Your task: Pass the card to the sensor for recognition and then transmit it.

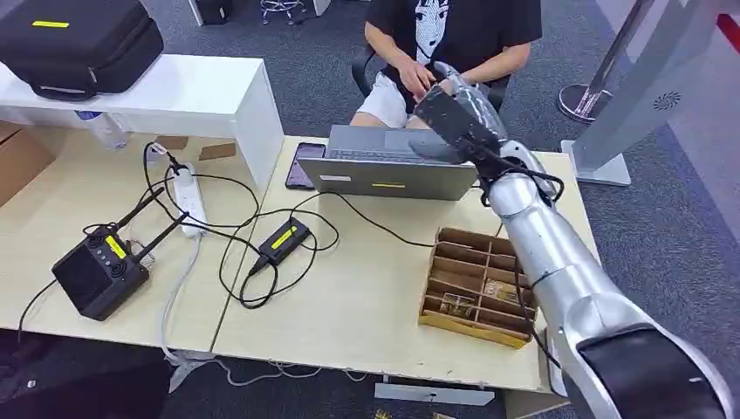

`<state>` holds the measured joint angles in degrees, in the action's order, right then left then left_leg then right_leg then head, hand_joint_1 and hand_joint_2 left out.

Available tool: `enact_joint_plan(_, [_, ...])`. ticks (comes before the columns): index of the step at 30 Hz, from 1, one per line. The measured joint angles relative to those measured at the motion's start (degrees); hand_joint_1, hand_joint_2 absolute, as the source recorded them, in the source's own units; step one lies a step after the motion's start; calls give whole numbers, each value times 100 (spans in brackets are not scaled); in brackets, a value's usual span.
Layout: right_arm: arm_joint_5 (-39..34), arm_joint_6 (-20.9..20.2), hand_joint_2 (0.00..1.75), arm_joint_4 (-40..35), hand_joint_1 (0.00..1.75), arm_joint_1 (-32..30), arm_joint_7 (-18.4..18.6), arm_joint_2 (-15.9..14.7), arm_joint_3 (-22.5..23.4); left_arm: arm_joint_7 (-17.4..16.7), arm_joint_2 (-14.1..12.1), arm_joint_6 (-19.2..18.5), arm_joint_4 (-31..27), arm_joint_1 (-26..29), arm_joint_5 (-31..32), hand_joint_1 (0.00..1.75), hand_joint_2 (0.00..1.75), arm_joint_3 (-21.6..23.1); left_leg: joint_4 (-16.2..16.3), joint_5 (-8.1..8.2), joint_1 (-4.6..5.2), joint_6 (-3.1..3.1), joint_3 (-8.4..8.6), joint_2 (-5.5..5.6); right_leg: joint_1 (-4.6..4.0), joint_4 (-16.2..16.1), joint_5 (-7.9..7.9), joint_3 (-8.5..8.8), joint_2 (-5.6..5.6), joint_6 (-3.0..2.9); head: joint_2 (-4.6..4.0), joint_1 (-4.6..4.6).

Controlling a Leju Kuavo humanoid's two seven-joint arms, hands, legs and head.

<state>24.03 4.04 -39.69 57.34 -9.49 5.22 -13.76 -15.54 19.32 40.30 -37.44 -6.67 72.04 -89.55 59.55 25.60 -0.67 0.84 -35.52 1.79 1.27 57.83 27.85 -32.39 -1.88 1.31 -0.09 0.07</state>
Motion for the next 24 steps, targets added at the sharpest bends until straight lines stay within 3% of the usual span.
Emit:
enact_joint_plan(4, [-1479, -353, 175, 124, 0, -187, -377, -438, 882, 11, -9, 0, 0, 0, 72, 0, 0, 0, 6, 0, 1, -2, -5, 23, 1, -6, 0, 5, 24, 3, 0, 2])
enact_joint_plan(6, [-2590, -680, 175, 216, 0, -313, -417, -734, 1480, 41, -9, 0, 0, 6, 107, 0, 0, 0, 9, -1, 1, -4, -11, 46, 2, -10, 4, 14, 44, 9, 0, 0])
enact_joint_plan(8, [-4261, -1406, 175, 199, 0, -576, -214, -872, 2368, 90, -9, 0, 0, 4, 98, 0, 0, 0, 10, 0, 0, -6, -12, 55, 1, -14, 4, 20, 54, 9, 0, 2])
enact_joint_plan(9, [-4855, -1525, 175, 54, 0, -813, -62, -911, 2777, 103, -9, 0, 0, 5, 79, 0, 0, 0, 9, 1, 1, -8, -12, 58, 0, -15, 4, 25, 56, 10, 0, 4])
enact_joint_plan(10, [-5482, -1360, 175, -347, 0, -1166, 197, -870, 3215, 98, -9, 0, 0, 6, 7, 0, 0, 0, 7, 8, 0, -18, -14, 65, -3, -16, 6, 36, 60, 12, 0, 0])
enact_joint_plan(11, [-5943, -1122, 0, -870, 0, -1613, 445, -747, 3548, 79, -9, 0, 0, 8, -48, 0, 0, 0, 6, 15, -3, -18, -11, 68, -7, -17, 13, 41, 61, 21, 0, 11])
enact_joint_plan(13, [-6452, -805, 0, -1911, 0, -2515, 718, -364, 3985, 31, -11, 0, -2, 10, -142, 0, 0, 0, 3, 21, -3, -20, -7, 67, -8, -17, 18, 36, 58, 16, 0, 2])
enact_joint_plan(17, [-6748, -71, 0, -4233, 0, -4144, 374, 587, 4229, -4, -11, 0, -52, 15, -300, 0, 0, -2, -9, 25, -9, -17, -12, 89, -12, -15, 48, 24, 85, -7, 0, -4])
enact_joint_plan(21, [-6813, 758, 0, -5690, 0, -5076, -220, 1016, 4172, -2, -11, 0, -66, 17, -385, 0, 0, -2, -18, 39, -10, 5, -10, 82, -13, -12, 65, 25, 83, -17, 0, 0])
enact_joint_plan(24, [-6833, 1256, 0, -6364, 0, -5566, -595, 1161, 4126, -4, -11, 0, -94, 17, -424, 0, 0, -2, -17, 46, -8, 13, -7, 72, -10, -13, 66, 23, 74, -16, 0, 0])
